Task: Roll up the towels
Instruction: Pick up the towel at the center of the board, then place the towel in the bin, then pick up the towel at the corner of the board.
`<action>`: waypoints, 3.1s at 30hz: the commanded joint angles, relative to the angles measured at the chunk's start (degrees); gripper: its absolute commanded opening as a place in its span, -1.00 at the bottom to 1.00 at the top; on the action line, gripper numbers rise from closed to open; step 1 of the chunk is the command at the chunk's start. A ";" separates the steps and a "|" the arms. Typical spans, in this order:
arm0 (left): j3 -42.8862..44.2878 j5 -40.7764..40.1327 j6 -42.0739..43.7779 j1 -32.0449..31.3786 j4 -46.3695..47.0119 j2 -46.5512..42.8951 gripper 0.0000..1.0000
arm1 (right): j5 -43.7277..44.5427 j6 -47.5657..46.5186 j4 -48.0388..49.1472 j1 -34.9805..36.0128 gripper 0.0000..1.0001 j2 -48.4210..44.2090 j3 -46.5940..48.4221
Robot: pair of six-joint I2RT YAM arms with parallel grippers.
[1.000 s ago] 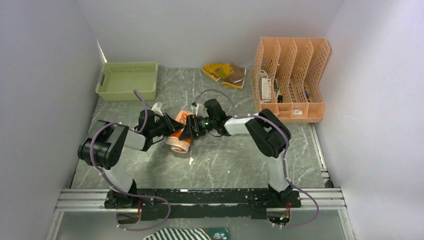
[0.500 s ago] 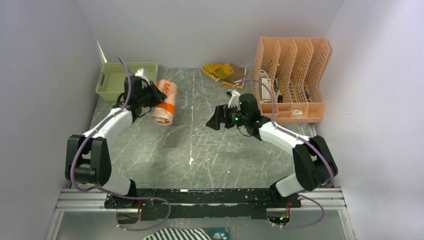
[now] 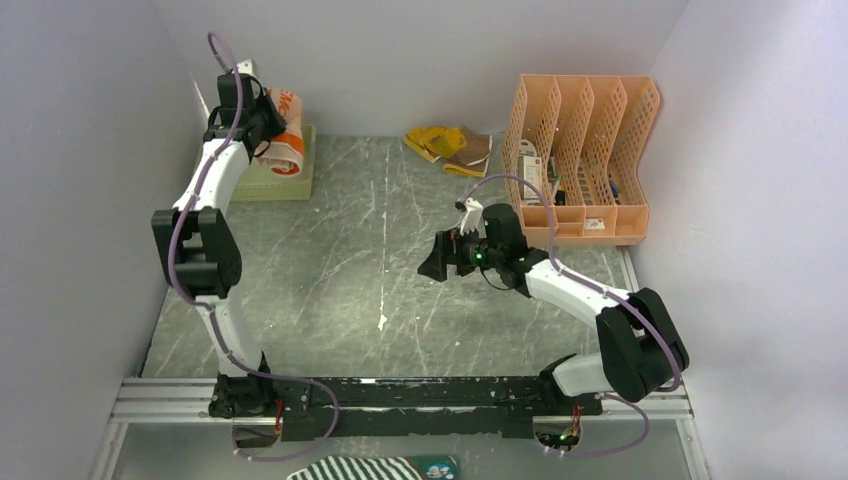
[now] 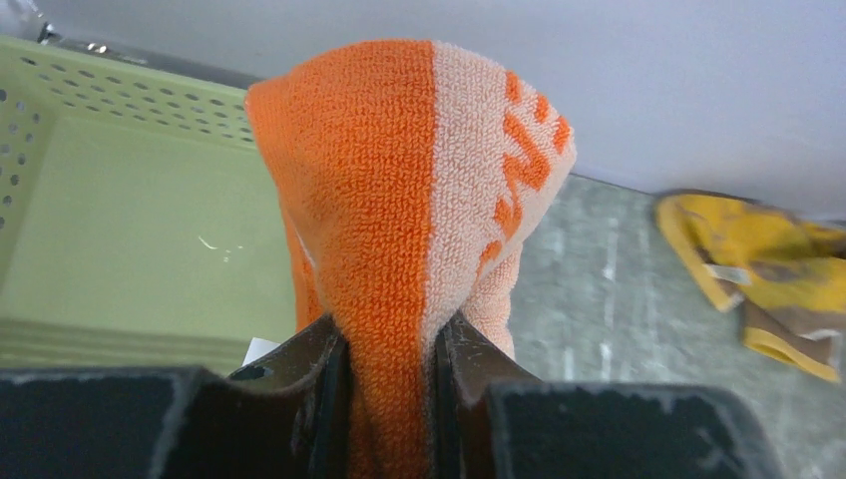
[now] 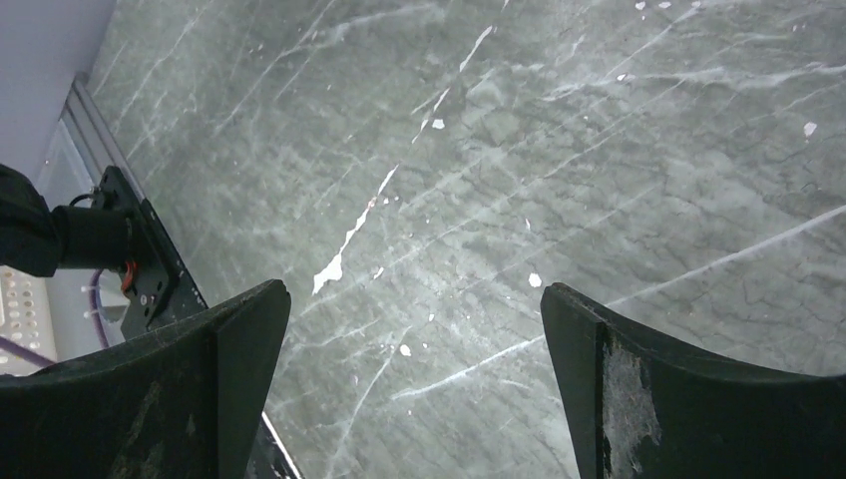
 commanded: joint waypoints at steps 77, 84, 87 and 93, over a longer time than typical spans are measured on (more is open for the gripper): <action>-26.34 17.69 -4.12 2.10 12.77 -21.97 0.99 | 20.30 -17.11 6.41 -10.55 -0.95 55.29 62.07; -28.67 19.20 -4.64 2.17 10.11 -30.68 0.99 | 13.80 -22.85 -1.72 1.34 -0.98 30.05 51.04; -28.19 19.13 -3.81 2.21 7.52 -33.95 0.99 | 10.04 -18.75 -0.37 2.86 -0.96 21.69 46.12; -28.55 17.98 -2.52 2.25 1.33 -36.52 0.99 | 18.60 -11.95 -2.87 -2.57 0.09 14.59 33.60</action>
